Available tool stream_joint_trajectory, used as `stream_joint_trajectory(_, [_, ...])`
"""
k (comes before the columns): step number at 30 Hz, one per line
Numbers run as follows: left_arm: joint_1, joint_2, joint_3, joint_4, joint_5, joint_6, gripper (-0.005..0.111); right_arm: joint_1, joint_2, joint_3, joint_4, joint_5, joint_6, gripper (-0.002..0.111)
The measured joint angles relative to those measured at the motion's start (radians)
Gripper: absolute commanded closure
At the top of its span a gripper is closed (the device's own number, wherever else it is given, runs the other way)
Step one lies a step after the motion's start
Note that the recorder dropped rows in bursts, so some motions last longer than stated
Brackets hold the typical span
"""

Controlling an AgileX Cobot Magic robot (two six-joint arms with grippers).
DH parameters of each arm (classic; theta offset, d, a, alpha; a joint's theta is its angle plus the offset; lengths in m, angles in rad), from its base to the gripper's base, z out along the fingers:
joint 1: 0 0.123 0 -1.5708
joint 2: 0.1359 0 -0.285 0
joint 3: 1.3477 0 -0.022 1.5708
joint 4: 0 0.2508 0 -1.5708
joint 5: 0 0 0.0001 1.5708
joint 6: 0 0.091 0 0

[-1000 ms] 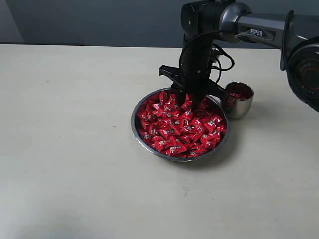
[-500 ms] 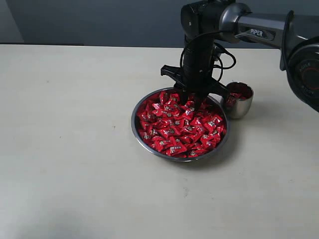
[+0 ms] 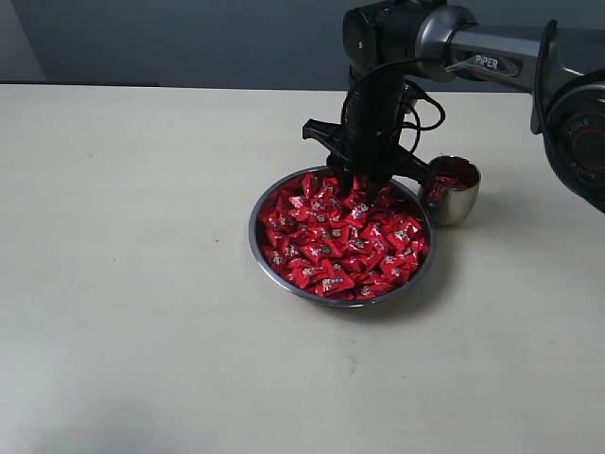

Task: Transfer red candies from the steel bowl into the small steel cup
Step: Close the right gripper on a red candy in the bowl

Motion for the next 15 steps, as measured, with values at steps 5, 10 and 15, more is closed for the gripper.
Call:
stream_joint_trajectory(5, [0.000, 0.000, 0.000, 0.000, 0.000, 0.000, 0.106, 0.000, 0.000, 0.000, 0.000, 0.005, 0.000, 0.070])
stream_joint_trajectory(10, [0.000, 0.000, 0.000, 0.000, 0.000, 0.000, 0.106, 0.000, 0.002, 0.000, 0.000, 0.034, 0.000, 0.070])
stream_joint_trajectory(15, [0.000, 0.000, 0.000, 0.000, 0.000, 0.000, 0.106, 0.000, 0.029, 0.000, 0.013, 0.034, 0.000, 0.070])
